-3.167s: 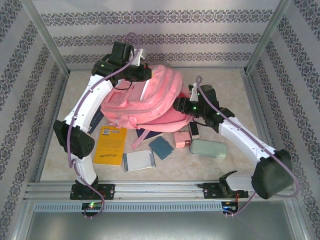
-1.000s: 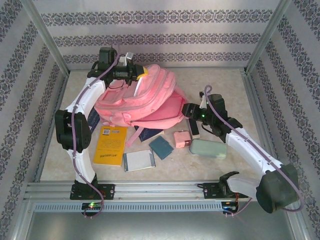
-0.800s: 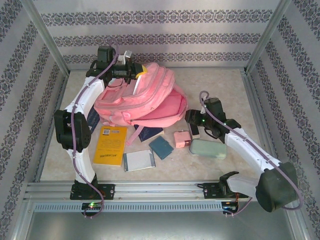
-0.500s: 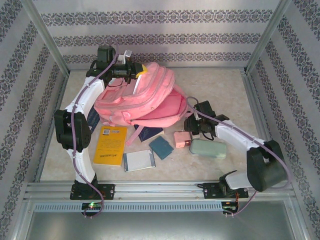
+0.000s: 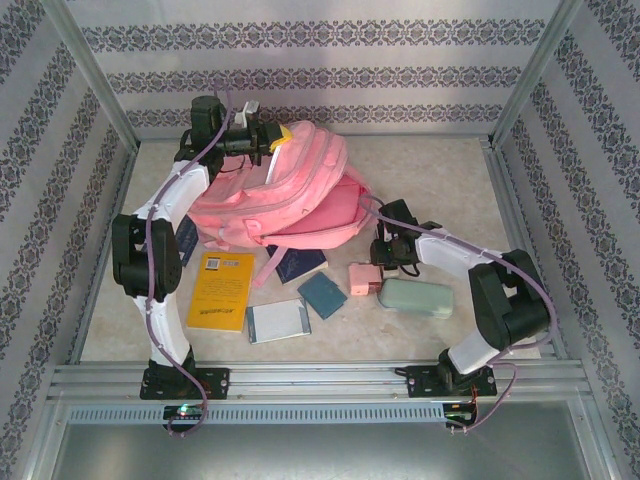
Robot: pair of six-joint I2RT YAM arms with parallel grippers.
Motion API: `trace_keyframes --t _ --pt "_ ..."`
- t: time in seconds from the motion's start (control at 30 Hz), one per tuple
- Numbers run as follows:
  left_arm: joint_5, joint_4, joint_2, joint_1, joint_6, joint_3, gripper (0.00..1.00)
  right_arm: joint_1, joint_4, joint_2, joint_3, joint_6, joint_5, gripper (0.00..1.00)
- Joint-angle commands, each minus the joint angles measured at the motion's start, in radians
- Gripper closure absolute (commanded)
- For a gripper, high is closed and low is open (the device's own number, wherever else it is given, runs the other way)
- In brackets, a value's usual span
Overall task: Pack the student bag
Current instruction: Pick up the personal item from the middle-right of the table, then place the personal item in the student bag.
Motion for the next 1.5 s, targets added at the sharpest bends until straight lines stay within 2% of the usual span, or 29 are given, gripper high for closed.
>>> trace_keyframes --t 0.0,0.27,0.43,0.53,0.63,0.8,0.93,1.13,1.47 --pt "0.042 0.123 -0.019 0.013 -0.012 0.024 1.00 0.004 0.019 -0.031 0.001 0.019 0.065 0.66" --pt "0.031 0.046 -0.042 0.012 0.032 0.047 1.00 -0.059 0.042 -0.267 -0.081 0.102 0.177 0.73" --pt "0.023 -0.002 -0.061 0.011 0.063 0.055 1.00 -0.066 0.034 -0.427 -0.075 0.098 0.233 0.77" --pt "0.026 0.006 -0.070 0.010 0.061 0.048 1.00 -0.069 0.034 -0.493 -0.041 0.102 0.188 0.78" --pt "0.032 0.017 -0.079 0.010 0.050 0.048 1.00 -0.069 0.085 -0.517 -0.013 0.139 0.046 0.76" --pt "0.040 0.034 -0.090 0.006 0.033 0.048 1.00 -0.068 0.256 -0.457 0.008 0.343 -0.251 0.75" --pt "0.042 0.036 -0.098 0.002 0.028 0.047 1.00 -0.046 0.447 -0.387 -0.005 0.507 -0.369 0.76" --pt "0.046 0.107 -0.106 -0.006 -0.021 0.029 1.00 0.028 0.618 -0.243 0.007 0.622 -0.379 0.76" --pt "0.048 0.201 -0.111 -0.033 -0.094 0.015 1.00 0.138 0.974 0.001 0.034 0.750 -0.295 0.74"
